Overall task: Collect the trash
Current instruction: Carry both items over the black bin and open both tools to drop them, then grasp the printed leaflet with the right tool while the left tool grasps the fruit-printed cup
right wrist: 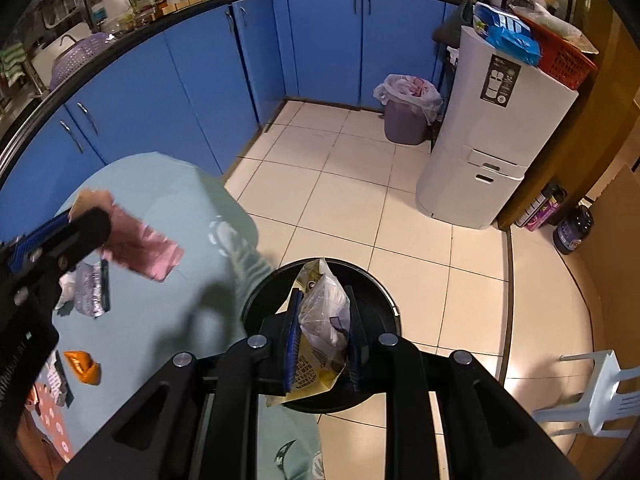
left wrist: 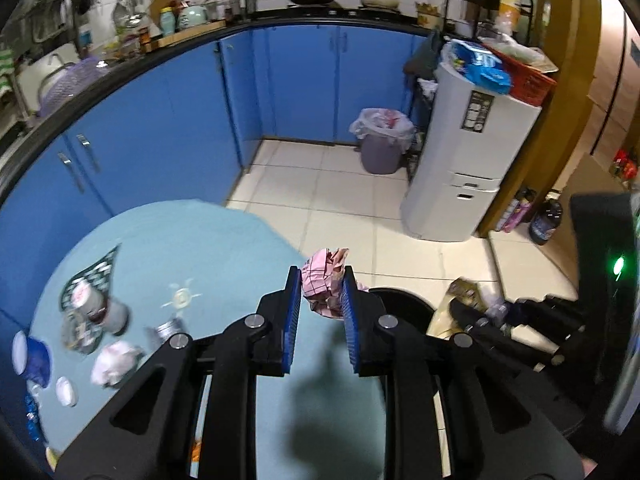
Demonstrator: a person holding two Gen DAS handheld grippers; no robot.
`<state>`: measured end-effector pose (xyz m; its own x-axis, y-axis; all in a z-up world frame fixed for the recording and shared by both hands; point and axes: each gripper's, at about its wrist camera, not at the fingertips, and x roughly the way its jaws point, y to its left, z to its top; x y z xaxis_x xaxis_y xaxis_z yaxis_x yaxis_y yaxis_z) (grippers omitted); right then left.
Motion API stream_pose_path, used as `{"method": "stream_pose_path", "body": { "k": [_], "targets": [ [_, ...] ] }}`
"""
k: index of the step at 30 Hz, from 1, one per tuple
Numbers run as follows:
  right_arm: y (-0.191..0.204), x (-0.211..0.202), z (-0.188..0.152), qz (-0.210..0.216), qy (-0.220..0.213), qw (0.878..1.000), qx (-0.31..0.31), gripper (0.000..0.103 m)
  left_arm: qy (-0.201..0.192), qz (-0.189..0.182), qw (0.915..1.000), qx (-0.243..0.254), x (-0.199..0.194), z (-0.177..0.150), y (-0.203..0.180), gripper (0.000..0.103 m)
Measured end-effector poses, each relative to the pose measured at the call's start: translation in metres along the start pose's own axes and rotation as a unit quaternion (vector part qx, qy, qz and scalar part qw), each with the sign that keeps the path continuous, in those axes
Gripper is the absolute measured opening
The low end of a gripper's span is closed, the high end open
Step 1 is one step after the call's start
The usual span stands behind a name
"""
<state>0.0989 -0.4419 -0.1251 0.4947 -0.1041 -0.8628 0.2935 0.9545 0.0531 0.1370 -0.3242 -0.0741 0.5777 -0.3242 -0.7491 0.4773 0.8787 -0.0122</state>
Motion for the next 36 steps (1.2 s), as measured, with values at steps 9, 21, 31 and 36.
{"method": "stream_pose_path", "body": {
  "k": [9, 21, 31, 36],
  "targets": [
    [-0.021, 0.009, -0.011, 0.003, 0.009, 1.000, 0.018, 0.075, -0.036, 0.001, 0.9994, -0.003, 0.009, 0.016, -0.018, 0.089],
    [-0.026, 0.012, -0.015, 0.014, 0.011, 0.999, 0.037, 0.075, -0.017, 0.011, 0.9993, -0.030, 0.004, 0.015, 0.003, 0.089],
    [0.015, -0.003, -0.014, 0.057, -0.005, 0.998, 0.009, 0.075, -0.008, 0.073, 0.9930, -0.092, -0.024, -0.010, 0.075, 0.090],
    [0.068, -0.011, -0.020, 0.088, -0.010, 0.995, -0.048, 0.075, 0.017, 0.117, 0.9824, -0.145, -0.044, -0.043, 0.133, 0.090]
  ]
}}
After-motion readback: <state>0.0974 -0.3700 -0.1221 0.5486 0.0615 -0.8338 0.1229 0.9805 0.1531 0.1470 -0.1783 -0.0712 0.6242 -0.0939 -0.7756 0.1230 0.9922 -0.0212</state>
